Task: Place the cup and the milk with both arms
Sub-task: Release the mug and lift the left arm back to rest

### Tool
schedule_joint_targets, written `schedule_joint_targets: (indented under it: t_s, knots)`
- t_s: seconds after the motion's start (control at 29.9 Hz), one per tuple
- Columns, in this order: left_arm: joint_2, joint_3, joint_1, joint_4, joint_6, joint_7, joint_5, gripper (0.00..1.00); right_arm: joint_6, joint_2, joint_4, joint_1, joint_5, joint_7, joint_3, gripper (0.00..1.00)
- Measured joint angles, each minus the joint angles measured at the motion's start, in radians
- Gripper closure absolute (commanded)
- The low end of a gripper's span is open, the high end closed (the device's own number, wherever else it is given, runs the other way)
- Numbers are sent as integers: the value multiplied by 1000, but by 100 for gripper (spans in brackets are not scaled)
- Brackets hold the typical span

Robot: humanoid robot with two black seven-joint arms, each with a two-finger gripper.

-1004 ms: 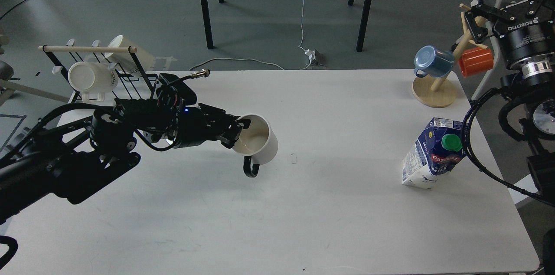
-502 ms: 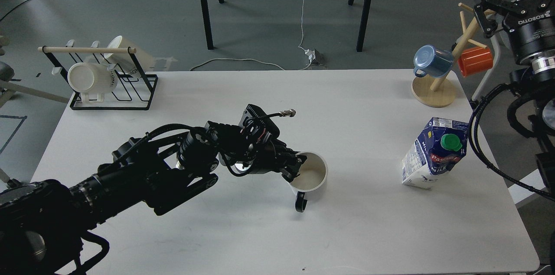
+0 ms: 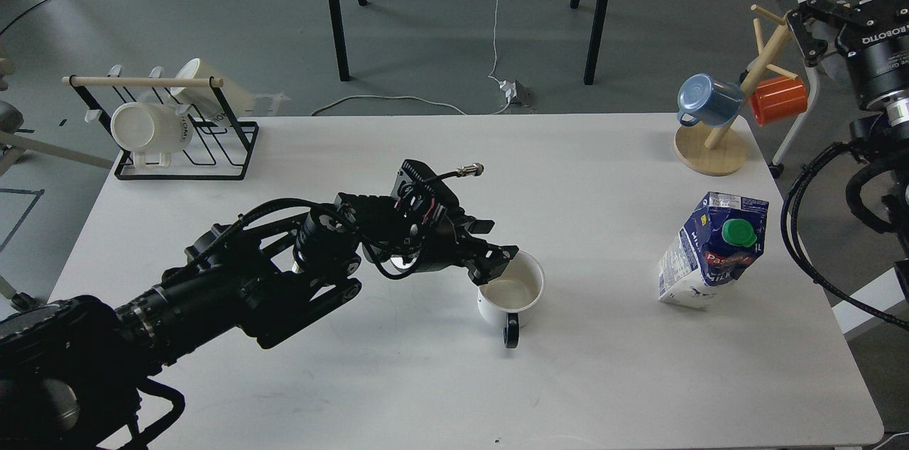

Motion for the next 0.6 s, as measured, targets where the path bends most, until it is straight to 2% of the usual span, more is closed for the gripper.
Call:
schedule_joint_targets:
  t_s: [0.13,0.33,0.5,0.6]
  knots:
    - [50,-167,2,-23,4,-11,-259,3,0,-15,72,-112,2,-1,55,1]
    - [143,-335,4,-15,5,-112,-751,1,0,-18,171,-345,4,18,151,1]
    - [203,-414,2,93,3,-122,-1235,1,0,-9,253,-537,10,74,189,1]
    - [236,-429,2,161,-3,-123,-1549,1,0,17,289,-647,17,84,196,1]
